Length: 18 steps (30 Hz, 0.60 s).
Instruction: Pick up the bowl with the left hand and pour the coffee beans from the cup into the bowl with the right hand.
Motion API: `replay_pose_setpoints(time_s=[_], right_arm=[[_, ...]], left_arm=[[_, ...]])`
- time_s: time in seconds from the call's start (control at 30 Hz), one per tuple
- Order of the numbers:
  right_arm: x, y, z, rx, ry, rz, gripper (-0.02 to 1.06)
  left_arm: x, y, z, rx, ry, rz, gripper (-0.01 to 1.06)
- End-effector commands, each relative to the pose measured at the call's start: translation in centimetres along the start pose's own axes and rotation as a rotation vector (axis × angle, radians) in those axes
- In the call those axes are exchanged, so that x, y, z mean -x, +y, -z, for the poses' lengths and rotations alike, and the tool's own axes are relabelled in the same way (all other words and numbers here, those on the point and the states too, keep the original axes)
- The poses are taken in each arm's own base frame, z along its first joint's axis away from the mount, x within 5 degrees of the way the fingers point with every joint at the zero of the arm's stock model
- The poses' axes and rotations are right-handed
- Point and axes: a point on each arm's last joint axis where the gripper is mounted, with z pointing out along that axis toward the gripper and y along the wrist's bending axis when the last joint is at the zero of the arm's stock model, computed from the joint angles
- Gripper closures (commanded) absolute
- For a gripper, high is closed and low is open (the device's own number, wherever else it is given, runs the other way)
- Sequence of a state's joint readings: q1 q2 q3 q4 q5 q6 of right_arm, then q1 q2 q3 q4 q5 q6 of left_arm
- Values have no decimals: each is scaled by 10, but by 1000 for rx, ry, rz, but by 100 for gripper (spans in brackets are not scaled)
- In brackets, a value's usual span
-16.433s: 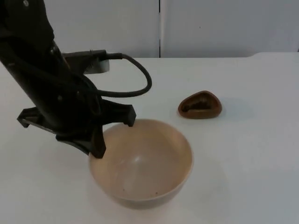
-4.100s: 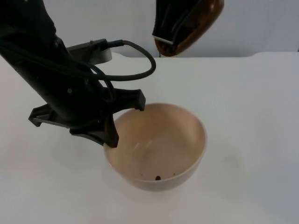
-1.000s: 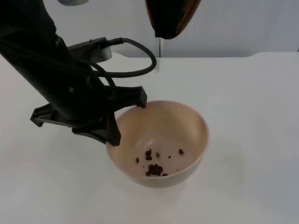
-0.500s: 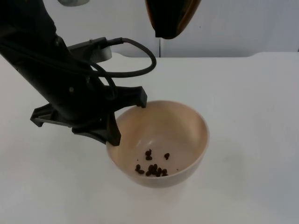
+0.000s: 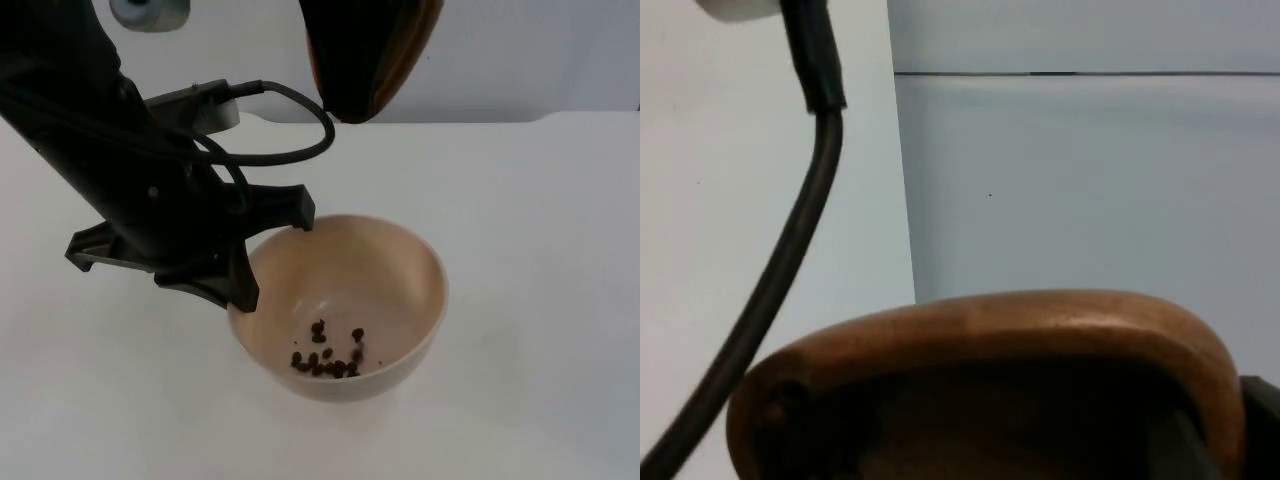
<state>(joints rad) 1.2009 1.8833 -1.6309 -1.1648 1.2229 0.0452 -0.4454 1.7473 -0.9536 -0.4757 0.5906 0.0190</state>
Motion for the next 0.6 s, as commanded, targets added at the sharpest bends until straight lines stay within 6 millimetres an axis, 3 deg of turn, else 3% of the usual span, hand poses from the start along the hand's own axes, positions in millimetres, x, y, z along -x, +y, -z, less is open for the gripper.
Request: replay_pose_setpoints(time_s=[0.0, 0.57], right_arm=[[-4, -7, 1, -8, -3, -32, 104], [-21, -13, -24, 170, 75, -219, 104]], left_arm=[[-1, -1, 3, -11, -8, 9, 105], [0, -1, 3, -11, -9, 9, 105]])
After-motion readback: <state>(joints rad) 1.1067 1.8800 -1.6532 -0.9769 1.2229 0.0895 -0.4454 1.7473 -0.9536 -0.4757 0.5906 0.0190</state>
